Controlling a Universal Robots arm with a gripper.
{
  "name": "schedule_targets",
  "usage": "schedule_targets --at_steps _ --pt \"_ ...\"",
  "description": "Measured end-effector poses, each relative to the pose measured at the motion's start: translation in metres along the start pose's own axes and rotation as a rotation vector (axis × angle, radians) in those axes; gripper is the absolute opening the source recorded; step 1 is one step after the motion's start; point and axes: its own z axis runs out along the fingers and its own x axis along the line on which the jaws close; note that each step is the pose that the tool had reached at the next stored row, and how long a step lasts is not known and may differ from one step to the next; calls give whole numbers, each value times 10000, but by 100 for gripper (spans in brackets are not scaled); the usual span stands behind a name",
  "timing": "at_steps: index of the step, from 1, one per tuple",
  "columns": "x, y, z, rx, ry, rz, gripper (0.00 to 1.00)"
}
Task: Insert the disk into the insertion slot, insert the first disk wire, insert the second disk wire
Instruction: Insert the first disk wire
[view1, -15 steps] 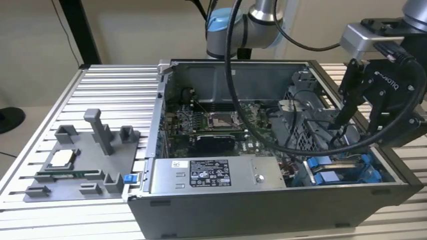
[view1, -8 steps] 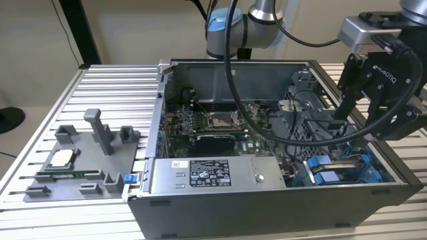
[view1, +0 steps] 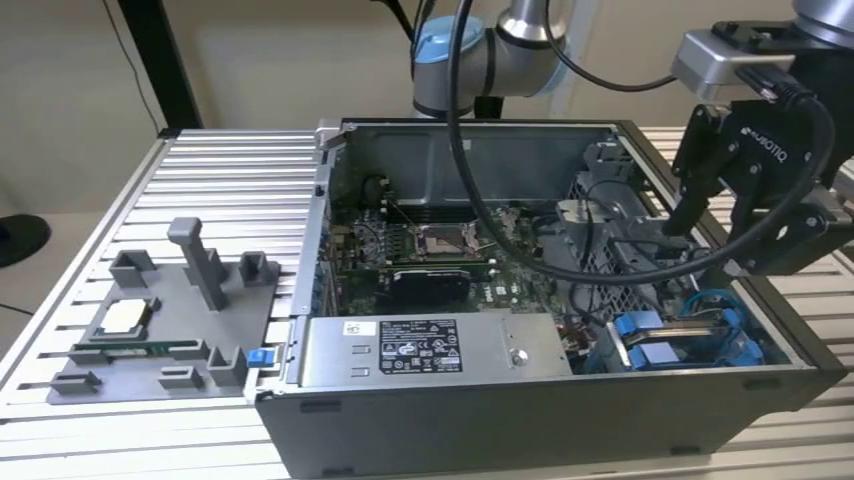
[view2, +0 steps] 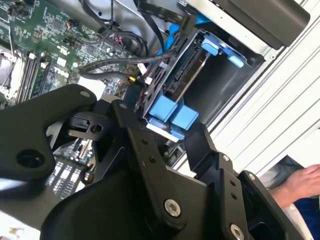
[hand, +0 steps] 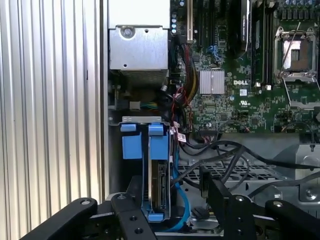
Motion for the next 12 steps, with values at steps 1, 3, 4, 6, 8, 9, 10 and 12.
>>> schedule_targets --at_steps 1,3,4,6,8,9,10,12 --pt "-28 1 3 0 -1 0 100" --pt "-82 2 13 0 0 1 100" --pt "-102 3 22 0 0 3 100" --pt "-128 2 53 1 -1 23 100" --pt "-134 1 84 3 -6 106 100" --pt "-135 1 90 5 -7 179 100" --pt "-135 1 90 7 -9 250 100" --pt "-135 4 91 10 -19 368 100"
